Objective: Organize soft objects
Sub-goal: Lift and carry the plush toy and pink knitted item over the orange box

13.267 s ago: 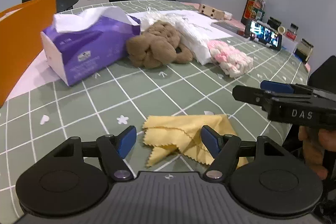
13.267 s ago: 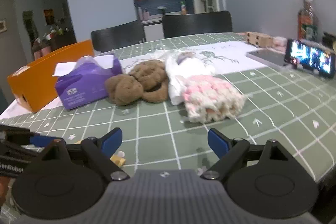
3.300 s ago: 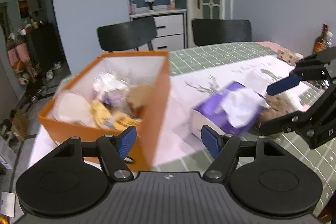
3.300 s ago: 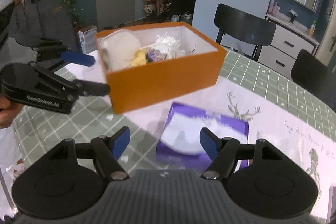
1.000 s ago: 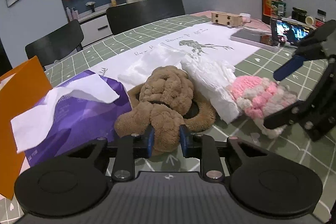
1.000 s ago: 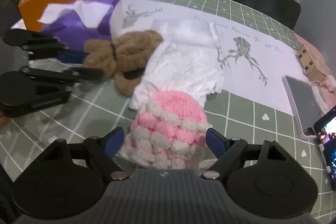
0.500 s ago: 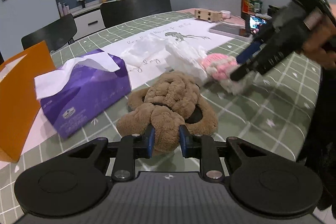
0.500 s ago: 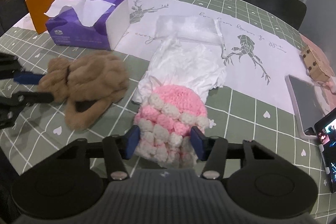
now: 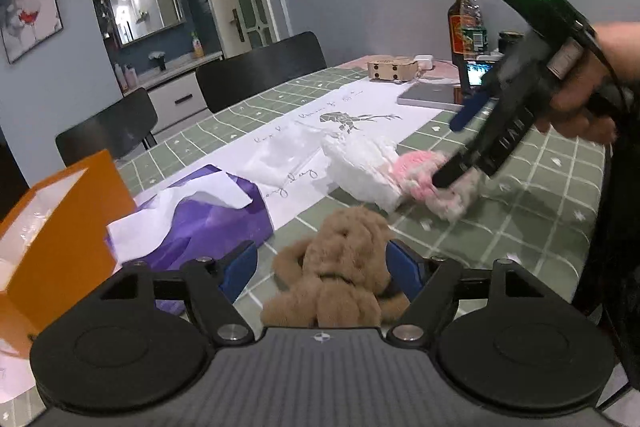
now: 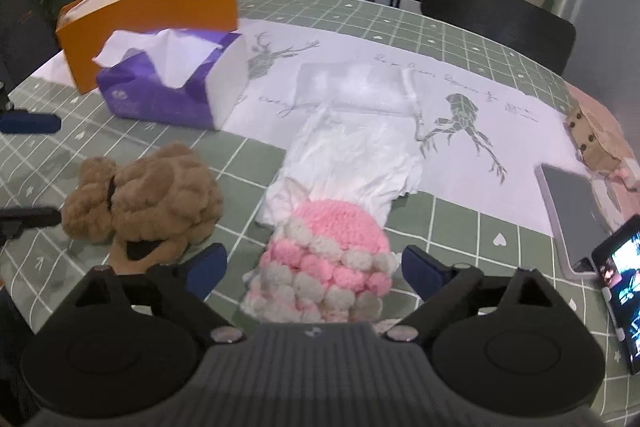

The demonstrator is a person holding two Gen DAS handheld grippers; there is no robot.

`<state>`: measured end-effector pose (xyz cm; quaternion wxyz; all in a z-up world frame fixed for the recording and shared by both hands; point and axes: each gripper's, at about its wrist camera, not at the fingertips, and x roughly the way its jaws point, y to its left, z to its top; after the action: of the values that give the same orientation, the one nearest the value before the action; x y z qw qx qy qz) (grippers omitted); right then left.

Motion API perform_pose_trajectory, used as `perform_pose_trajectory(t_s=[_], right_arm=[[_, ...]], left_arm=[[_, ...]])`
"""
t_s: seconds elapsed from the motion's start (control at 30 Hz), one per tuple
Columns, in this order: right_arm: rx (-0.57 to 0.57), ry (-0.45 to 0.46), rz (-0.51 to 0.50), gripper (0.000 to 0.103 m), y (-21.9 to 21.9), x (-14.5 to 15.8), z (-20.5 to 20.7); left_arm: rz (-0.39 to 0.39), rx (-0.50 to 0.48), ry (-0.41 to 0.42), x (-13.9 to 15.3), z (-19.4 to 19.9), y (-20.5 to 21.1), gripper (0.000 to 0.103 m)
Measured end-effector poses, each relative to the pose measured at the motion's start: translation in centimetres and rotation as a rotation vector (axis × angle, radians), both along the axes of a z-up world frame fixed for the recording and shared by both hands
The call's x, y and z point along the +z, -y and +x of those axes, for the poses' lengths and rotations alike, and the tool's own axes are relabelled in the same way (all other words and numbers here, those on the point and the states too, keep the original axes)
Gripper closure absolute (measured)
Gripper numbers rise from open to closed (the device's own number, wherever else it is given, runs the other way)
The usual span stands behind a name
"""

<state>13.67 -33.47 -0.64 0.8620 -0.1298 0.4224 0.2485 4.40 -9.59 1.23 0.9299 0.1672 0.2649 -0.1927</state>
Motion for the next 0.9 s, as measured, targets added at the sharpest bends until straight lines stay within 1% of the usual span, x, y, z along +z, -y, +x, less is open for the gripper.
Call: perform_pose_trajectory(t_s=[0.1,0.2,0.4,0.5,0.57,0.63,0.67,0.73,0.77,0.9], right_arm=[[-0.019,-0.038,0.012,0.010,0.0,-0.7,0.5],[-0.026,-0.057,0.002,0.010,-0.4,-1.6,0.7],[-0.074,-0.096,-0.005,0.010,-0.5,-3.1,1.5],[-0.084,-0.102,-0.006,0.010,-0.5,-3.4,1.7],[-0.086,-0.108,-0.020,0.010,-0.6,-3.7,1.8],[-0.090,-0.111,-0.032,0.010,-0.6,-4.0,1.9],[-0.094,-0.118,-0.031,0.011,-0.6,-4.2,2.0],[-0.097,-0.146,-0.023,0.017,-0.5,-4.5,2.2],[-0.089,-0.159,-0.017,0.018,-0.5,-4.6,2.2],[-0.078,-0.160,-0.017,0.025,-0.6,-4.3,2.0]], left_arm=[[-0.017,-0.016,-0.083,-0.7,2.5,0.3,0.016],[-0.025,-0.015,-0.140,-1.7,4.4,0.3,0.016],[-0.107,-0.012,-0.261,-3.2,6.2,-0.1,0.016],[-0.133,-0.005,-0.296,-3.8,6.5,-0.3,0.015],[-0.128,-0.003,-0.308,-4.3,6.7,-0.1,0.012],[-0.085,-0.004,-0.306,-4.7,6.5,0.3,0.012],[-0.065,-0.006,-0.292,-4.9,6.3,0.6,0.012],[-0.047,-0.008,-0.278,-5.0,6.1,0.9,0.011],[-0.045,-0.005,-0.275,-5.0,6.0,1.0,0.011],[-0.045,0.003,-0.267,-5.2,6.1,1.1,0.010]])
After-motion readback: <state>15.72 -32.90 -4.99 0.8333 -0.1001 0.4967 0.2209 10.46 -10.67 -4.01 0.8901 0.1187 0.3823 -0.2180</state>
